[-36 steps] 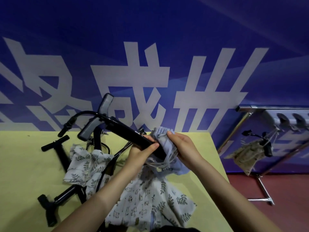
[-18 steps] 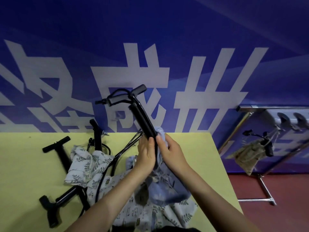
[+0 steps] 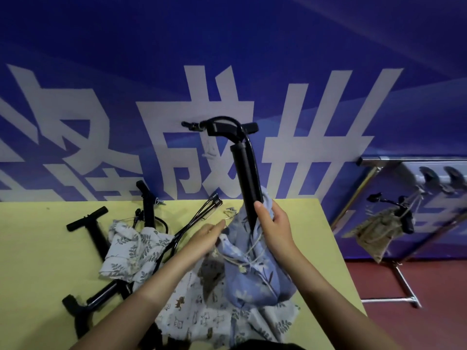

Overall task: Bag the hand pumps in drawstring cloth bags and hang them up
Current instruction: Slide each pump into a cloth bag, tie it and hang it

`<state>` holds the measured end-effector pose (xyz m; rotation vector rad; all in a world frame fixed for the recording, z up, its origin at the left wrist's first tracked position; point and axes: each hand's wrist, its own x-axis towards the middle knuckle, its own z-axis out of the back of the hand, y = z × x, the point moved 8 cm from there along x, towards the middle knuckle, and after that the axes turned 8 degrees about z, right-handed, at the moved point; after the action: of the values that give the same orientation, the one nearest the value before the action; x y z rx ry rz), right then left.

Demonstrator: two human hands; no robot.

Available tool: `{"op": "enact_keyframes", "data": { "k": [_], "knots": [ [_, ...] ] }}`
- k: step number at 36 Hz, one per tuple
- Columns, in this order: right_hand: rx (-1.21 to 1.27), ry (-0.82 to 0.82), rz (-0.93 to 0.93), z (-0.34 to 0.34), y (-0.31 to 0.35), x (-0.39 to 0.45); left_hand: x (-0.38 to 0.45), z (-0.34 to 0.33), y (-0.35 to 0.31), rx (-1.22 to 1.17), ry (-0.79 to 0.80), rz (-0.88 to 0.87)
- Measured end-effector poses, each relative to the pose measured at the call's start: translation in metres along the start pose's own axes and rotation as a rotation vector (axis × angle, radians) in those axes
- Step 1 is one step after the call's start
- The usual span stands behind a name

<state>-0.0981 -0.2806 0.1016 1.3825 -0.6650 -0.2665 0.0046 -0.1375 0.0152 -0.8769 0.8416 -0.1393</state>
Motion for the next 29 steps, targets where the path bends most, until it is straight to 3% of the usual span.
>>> {"op": "enact_keyframes", "data": {
  "k": [2, 4, 9, 12, 16, 20, 29],
  "knots": [
    [-0.006, -0.020, 0.040, 0.004, 0.005, 0.004, 0.001, -0.013, 0.010, -0.190, 0.190, 0.146],
    [-0.004, -0.043, 0.072, 0.008, 0.009, 0.005, -0.001, -0.020, 0.008, -0.334, 0.278, 0.193],
    [-0.027, -0.054, 0.063, 0.016, 0.003, -0.003, 0.001, -0.010, -0.025, -0.581, 0.104, 0.043],
    [-0.023, -0.077, 0.010, 0.024, -0.007, -0.010, -0.010, -0.007, -0.050, -0.749, 0.090, -0.058],
    [-0.027, -0.091, -0.009, 0.022, -0.010, -0.018, -0.029, -0.025, -0.078, -0.734, 0.142, -0.179],
    [-0.001, -0.070, -0.090, 0.011, -0.027, -0.029, -0.034, -0.048, -0.072, -0.749, 0.168, -0.130],
    [0.445, -0.219, -0.257, 0.043, -0.046, -0.030, -0.047, -0.030, -0.077, -0.826, 0.206, -0.215]
  ]
}}
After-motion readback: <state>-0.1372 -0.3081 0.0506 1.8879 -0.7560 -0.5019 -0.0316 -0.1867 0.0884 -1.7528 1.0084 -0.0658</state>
